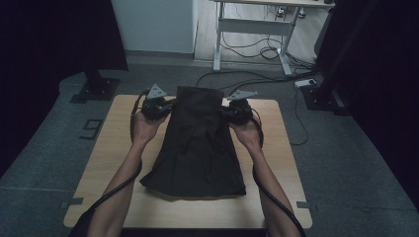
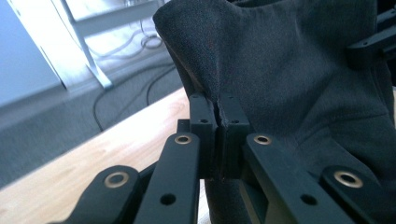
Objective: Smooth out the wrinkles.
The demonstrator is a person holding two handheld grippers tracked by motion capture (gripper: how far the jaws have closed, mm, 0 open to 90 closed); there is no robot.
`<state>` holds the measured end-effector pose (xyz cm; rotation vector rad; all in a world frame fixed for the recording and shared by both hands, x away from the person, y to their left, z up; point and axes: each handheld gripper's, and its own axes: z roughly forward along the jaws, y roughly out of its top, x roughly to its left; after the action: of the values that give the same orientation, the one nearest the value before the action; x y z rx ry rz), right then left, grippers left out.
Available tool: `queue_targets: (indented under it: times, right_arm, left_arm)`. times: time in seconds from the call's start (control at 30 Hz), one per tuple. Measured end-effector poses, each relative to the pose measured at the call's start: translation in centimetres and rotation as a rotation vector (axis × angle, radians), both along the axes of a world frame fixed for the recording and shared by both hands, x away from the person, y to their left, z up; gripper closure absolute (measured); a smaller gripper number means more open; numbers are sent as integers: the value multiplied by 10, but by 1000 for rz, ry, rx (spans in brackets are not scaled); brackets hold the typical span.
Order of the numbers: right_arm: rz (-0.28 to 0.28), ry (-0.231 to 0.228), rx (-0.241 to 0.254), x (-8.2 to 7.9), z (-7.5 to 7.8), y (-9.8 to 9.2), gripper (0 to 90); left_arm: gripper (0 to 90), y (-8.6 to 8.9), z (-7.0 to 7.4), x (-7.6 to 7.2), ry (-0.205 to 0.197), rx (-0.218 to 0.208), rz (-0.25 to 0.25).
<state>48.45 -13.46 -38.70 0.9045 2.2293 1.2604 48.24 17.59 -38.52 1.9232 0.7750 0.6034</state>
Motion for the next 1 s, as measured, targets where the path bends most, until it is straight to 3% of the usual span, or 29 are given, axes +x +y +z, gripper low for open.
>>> queue_targets:
  times: [0.1,0.2,0.27,0.43,0.6,0.77,0.9,1.0]
  right_arm:
    - [25,-30,-9,-14,-1,0,775]
    - [52,-44,-21,-33,-11,-1,776]
    - [69,-37,-21,-45,-21,-3,775]
    - [103,1,-16,-71,-43,-7,775]
    - [128,45,-12,-94,-64,-7,775]
    - [148,110,-1,-107,-87,-5,775]
    - [155,144,-24,-114,-103,-2,775]
    - [151,155,-57,-117,-114,1,775]
  left_arm:
    - [862,5,-7,-19,-31,13,-23]
    - [861,8,-20,-39,-40,24,-49]
    - [860,10,-27,-50,-32,21,-65]
    - [859,10,-45,-74,-11,68,-101]
    - [857,16,-65,-95,37,61,-131]
    - [854,19,-88,-111,97,92,-156]
    - [853,19,-106,-117,137,125,-168]
    - [851,17,-118,-117,157,126,-167]
